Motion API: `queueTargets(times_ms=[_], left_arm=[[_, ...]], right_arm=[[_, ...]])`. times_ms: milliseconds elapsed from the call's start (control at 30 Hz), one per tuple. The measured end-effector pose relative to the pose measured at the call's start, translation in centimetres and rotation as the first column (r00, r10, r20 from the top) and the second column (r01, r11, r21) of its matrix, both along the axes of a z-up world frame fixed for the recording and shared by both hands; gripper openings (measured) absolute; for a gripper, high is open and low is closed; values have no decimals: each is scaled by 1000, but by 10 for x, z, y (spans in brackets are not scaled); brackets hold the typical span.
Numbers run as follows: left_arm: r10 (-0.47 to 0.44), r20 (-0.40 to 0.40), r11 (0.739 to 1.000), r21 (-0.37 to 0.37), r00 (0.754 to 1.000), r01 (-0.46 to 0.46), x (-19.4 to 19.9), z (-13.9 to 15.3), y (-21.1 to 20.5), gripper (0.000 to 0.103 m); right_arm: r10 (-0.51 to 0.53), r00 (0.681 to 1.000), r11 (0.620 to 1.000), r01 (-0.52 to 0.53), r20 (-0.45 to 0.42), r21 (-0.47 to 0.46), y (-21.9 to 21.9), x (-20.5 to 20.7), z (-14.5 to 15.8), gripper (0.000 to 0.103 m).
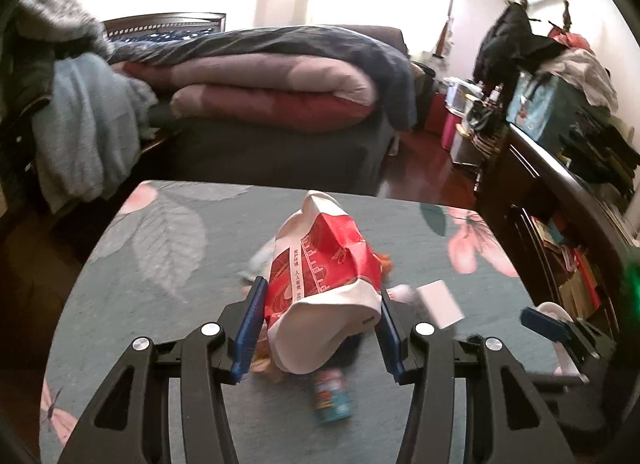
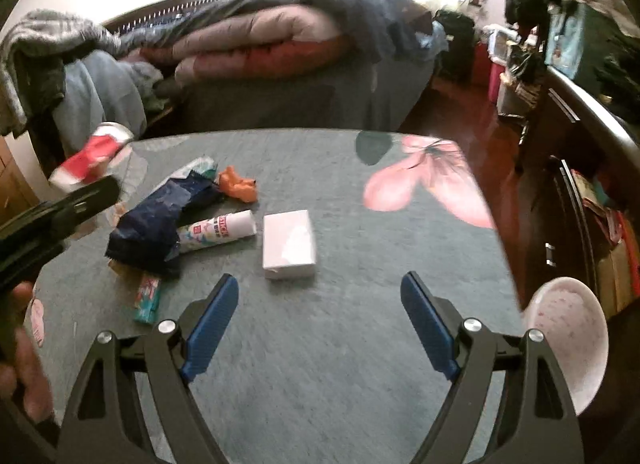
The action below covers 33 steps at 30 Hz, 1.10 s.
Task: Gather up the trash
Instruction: 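Grasp the small white box with the right tool while the left tool holds the cup, then carry cup and white box over the wastebasket and open both tools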
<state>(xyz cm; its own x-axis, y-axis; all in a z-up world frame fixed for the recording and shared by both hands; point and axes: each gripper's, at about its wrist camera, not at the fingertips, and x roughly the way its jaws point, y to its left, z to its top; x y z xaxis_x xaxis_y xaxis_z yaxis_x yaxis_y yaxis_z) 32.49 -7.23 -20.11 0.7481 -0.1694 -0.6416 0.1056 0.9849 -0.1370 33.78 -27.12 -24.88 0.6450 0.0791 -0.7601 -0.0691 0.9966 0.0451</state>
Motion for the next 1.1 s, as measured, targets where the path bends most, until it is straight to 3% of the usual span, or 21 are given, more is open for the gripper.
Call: queueTargets(times_ms=[133,333,400,467,733,1100], left_arm=[[29,-2,999,-18,1000,-29,-3,-2,19,51],[45,-1,999,-28,999,-45,-5,-4,35,51],[50,2,998,-35,999,-50,-5,-4,39,51],[52,6,998,-37,999,-52,-7,-3,41,51],[46,0,998,-48,999,-46,-13,-1,40,51],[-77,4,978,-195,997,76,-38,12,25,51]], right_arm=[[18,997,1000,-17,-72,14,12,27,-17,83],[13,995,1000,-13,-103,-5,26,47,-30,66],[9,996,999,-12,-91,-34,31,48,-30,50],[17,996,999,-20,-82,-43,32,48,-29,41],[9,998,1000,-10,-69,-5,22,28,-21,41],[-21,999,999,20,34,44,-7,-49,14,41]])
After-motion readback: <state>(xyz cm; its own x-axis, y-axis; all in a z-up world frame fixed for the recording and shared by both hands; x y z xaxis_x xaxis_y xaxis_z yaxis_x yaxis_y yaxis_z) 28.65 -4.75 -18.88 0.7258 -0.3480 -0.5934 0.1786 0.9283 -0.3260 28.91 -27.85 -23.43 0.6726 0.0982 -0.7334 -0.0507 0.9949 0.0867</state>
